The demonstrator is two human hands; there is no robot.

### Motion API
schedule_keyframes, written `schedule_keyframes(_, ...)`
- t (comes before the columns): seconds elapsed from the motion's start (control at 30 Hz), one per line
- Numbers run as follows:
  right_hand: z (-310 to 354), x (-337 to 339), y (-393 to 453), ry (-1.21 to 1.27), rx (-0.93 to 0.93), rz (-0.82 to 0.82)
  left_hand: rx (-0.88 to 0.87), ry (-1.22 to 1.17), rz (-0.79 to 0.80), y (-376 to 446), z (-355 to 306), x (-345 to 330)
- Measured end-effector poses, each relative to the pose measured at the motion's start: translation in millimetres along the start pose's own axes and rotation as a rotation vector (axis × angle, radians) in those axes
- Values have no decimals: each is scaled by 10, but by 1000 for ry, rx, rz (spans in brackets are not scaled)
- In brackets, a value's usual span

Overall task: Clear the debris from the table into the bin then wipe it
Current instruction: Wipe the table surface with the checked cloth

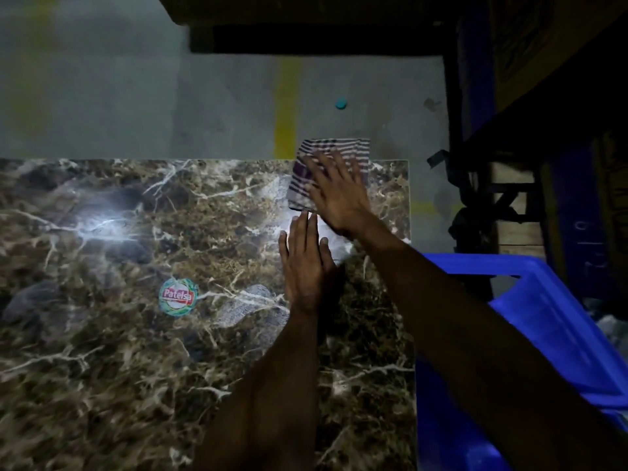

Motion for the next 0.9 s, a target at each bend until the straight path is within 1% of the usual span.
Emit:
schedule_keyframes(0.07,-216,19,-91,3,-53,6,-67,12,-56,9,53,-17)
schedule_keyframes(0.13,-490,10,-246,6,-196,2,-125,-10,-103,0,99,-29)
schedule_keyframes(0.23,-730,-4,-367,-48,-344,23,-109,-162,-108,3,95,-61)
schedule_keyframes(0.3,-608,-21,-274,-80,-405,74,-88,-247,-90,-2,165,-2)
schedule_keyframes(0.37,-322,-11,-104,-87,-449,92,-78,-265,-56,-38,326,166)
schedule_keyframes(0.4,-140,8,-5,-95,-440,84,-82,-249,-59,-54,440,287)
schedule_keyframes(0.5,558,78,338,-73,-336,60,-100,-79,-88,-7,957,804)
schedule_keyframes(0.6,1339,154,714,-37,-212,83,-54,65,-79,294,1564,1399)
schedule_keyframes(0.7,2081,174,1046,-20,-126,100,-1,113,-111,637,2106,1971)
schedule_keyframes(0.77,2533,165,1216,-13,-83,108,-2,157,-98,835,2399,2235)
schedule_keyframes(0.9,3067,125,1446,-14,-16,74,24,149,-63,1198,2745,2515)
Point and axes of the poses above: each hand's wrist, its own y-axis towards the middle knuckle, its own x-axis out of the back of the hand, z = x × y, the point moved 1 cm from there along y, towards the middle knuckle, and after that the axes turned 14 degrees about -y, right-handed, at the moved point
